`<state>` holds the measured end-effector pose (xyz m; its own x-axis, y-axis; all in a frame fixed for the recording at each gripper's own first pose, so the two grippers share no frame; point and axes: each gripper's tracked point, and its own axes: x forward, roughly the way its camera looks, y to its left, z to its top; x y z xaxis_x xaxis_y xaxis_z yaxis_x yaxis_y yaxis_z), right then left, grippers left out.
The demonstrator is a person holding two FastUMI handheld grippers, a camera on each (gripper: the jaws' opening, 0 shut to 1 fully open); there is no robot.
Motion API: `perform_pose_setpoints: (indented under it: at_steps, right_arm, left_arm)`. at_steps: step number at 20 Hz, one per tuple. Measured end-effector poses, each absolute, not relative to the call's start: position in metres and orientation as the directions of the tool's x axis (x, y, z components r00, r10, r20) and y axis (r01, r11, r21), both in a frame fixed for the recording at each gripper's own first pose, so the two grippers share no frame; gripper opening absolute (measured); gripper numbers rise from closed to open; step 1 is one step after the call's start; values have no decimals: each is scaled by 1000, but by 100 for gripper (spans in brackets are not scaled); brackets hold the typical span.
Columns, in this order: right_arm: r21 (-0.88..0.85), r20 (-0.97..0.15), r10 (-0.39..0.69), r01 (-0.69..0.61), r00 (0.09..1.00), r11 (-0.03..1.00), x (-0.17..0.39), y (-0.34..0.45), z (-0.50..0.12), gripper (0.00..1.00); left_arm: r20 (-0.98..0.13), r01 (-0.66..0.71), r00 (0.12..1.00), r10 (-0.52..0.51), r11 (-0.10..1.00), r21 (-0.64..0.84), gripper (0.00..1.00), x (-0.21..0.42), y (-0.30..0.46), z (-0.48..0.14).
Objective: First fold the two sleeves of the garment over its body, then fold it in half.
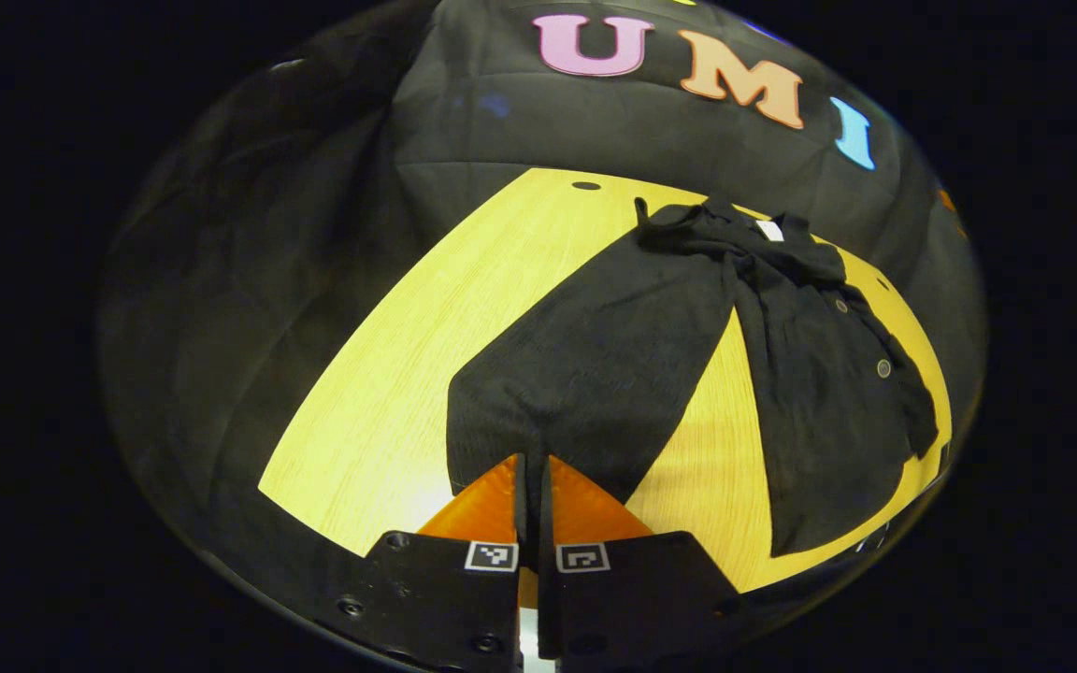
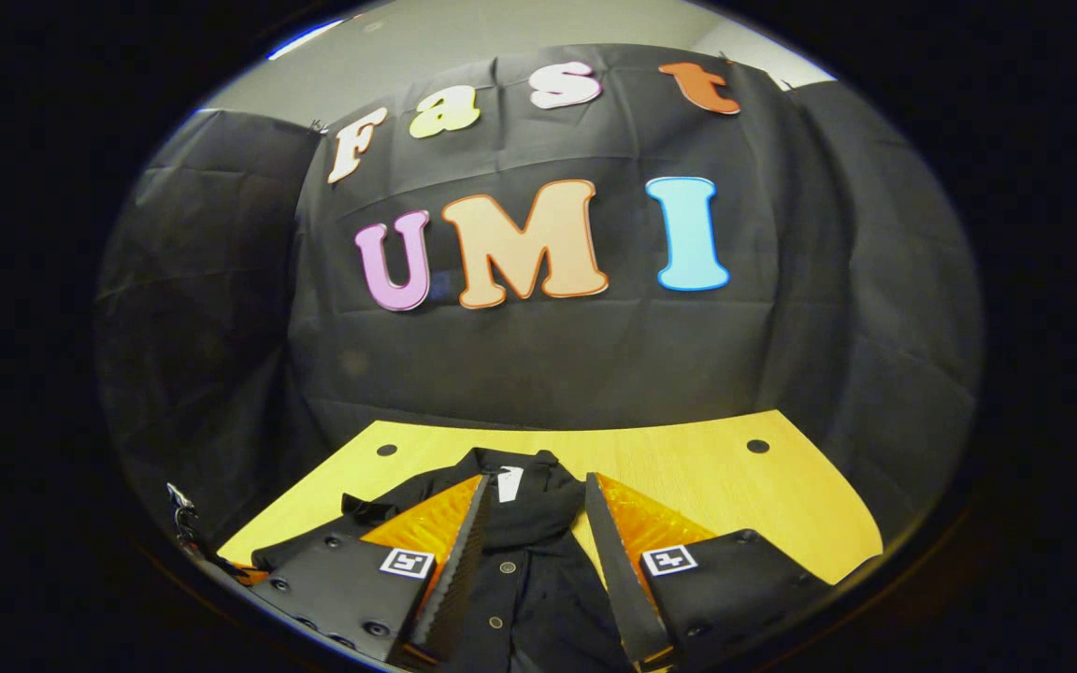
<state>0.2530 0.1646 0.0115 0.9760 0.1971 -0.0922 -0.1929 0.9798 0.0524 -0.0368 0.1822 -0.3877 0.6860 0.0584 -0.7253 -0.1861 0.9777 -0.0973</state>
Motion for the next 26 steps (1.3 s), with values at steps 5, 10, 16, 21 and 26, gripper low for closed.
perform_pose_setpoints:
  at_steps: [5, 10, 16, 21, 26]
  right_arm:
    - [151, -79, 136, -123, 988, 981, 252, 148, 7, 80]
    - [180, -76, 101, -86, 992, 980, 254, 133, 3, 87]
    - [161, -99, 113, -96, 989, 982, 257, 113, -2, 97]
    - [118, -138, 140, -124, 981, 985, 271, 75, -6, 97]
    - [100, -151, 148, -134, 977, 986, 288, 40, -7, 97]
  left_arm:
    - [-747, -126, 664, 36, 990, -64, 1, -36, 181, -387]
    - [-754, -101, 657, -18, 989, -112, 0, -28, 168, -386]
    - [-741, -133, 671, -12, 982, -136, 0, -22, 153, -375]
    - [-697, -241, 712, 83, 961, -132, 0, -15, 145, -338]
    - [-633, -264, 760, 148, 960, -92, 0, 5, 121, -283]
